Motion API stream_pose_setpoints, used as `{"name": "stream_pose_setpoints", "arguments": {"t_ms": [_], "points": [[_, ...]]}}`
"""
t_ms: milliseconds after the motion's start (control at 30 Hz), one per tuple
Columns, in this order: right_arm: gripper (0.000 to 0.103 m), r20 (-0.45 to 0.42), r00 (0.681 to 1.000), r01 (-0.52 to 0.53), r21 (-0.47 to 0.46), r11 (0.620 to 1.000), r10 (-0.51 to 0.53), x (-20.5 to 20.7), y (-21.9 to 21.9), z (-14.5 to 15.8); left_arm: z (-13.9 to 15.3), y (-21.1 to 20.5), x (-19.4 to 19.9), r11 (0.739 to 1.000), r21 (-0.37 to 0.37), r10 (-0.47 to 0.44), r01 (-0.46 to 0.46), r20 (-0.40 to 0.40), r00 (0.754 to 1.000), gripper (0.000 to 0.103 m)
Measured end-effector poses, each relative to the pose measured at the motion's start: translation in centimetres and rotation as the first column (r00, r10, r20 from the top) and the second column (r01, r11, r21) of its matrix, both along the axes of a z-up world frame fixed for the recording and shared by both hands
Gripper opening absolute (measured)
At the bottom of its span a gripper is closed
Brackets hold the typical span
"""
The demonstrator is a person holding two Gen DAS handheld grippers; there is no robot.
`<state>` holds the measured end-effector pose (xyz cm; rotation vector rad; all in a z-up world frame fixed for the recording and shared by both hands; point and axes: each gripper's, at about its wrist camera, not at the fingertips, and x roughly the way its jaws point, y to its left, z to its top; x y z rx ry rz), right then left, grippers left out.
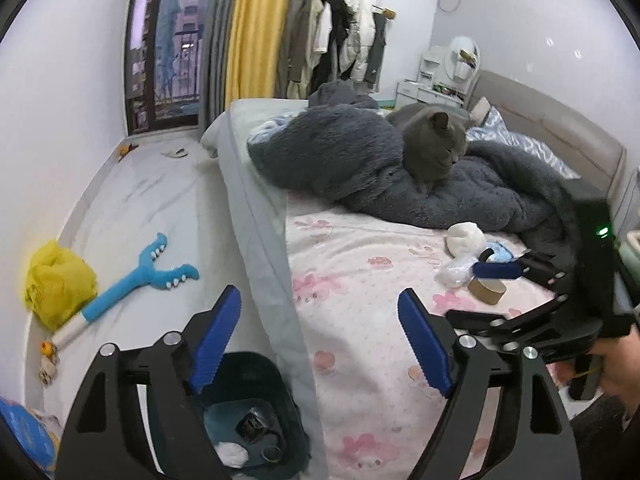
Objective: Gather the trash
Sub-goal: 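Move both open tools back over the items on the bed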
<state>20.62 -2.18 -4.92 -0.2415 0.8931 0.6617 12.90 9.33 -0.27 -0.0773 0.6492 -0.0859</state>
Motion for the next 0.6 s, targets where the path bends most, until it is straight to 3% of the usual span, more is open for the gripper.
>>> {"name": "stream_pose_setpoints", "arguments": {"t_ms": [67,300,600], "points": [[0.083,0.008,1.0,0.016,0.007,1.0,-0.016,0.1,-1.5,0.3,0.1,-0.8,0.6,0.999,0.045,-0.013,0.013,0.007,1.0,0.084],[0.084,0.018,0.999,0.044,0.028,0.999,-0.044,0.7,-5.5,0.8,0.3,-3.0,3.3,0.993,0.061,-0.097,0.096,0.013,0.995,0.088],[0.084,-0.001,1.0,0.03,0.02,0.999,-0.03,1.2,-8.2,-1.1,-1.1,-6.3,6.0,0.967,0.006,-0.256,0.256,-0.022,0.967,0.086]]}}
